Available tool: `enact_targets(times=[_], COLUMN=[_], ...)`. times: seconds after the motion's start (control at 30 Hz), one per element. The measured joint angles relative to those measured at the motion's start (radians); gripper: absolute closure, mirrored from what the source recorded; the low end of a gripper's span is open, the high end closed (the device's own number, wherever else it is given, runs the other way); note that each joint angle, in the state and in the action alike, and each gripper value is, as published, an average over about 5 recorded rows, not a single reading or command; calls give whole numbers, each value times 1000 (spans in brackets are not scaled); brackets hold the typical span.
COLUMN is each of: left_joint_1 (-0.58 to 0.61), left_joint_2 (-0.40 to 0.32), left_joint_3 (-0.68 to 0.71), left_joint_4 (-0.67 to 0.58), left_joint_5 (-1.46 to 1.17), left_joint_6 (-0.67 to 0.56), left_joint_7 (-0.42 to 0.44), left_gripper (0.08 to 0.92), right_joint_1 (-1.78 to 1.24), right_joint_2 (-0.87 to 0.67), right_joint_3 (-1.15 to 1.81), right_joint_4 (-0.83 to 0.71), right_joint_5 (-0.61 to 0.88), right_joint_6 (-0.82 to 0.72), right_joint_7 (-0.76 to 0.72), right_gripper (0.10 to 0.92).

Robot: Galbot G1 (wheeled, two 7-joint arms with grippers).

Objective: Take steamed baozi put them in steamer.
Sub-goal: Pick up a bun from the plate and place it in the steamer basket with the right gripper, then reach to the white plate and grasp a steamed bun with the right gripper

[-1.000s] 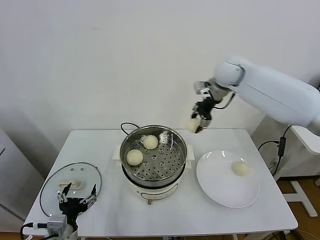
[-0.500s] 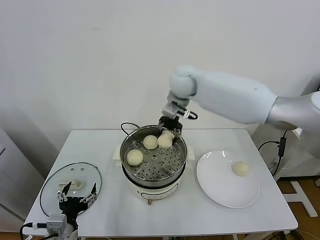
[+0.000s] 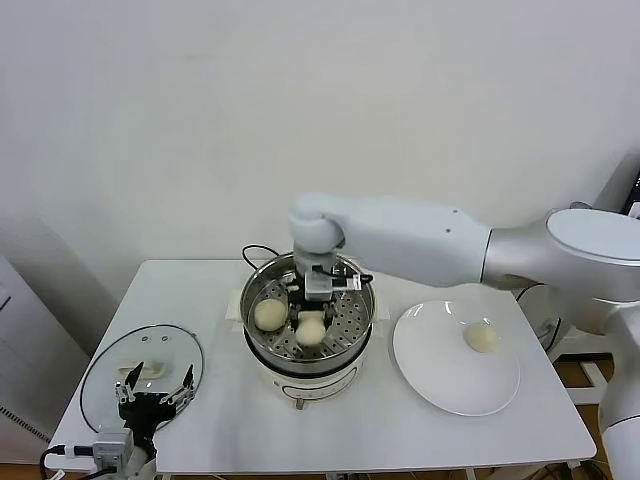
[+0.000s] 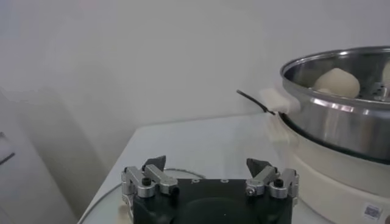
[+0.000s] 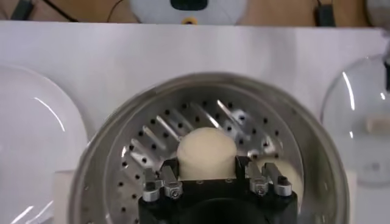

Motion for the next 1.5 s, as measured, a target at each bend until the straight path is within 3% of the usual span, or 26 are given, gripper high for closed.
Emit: enact_targets(times=[0.43,0.73,0.87,1.07,1.5], left_joint_1=[-4,-4,-3,-5,-14], left_joint_2=[0,0,0,0,0], left_joint_3=[0,4,5,8,14], left_joint_4=[5,7,8,8,8], left_joint_5=[-1,-1,0,0,-29], left_joint_6=[2,2,2,6,27], left_joint_7=[0,0,0,2,20], left_gripper=[177,177,177,177,177], right_joint_1=[-36,-16,8,56,165], right_joint_2=[20,1,-21,-96,-414], right_joint_3=[-2,5,30,77,126], right_joint_4=[7,35,45,44,3], right_joint_5=[-49,-21,13,86,259], right_joint_6=[35,-22,-78,-227,-756], right_joint_7=[13,10,-8,-46,-70], right_gripper=[462,244,206,203,203])
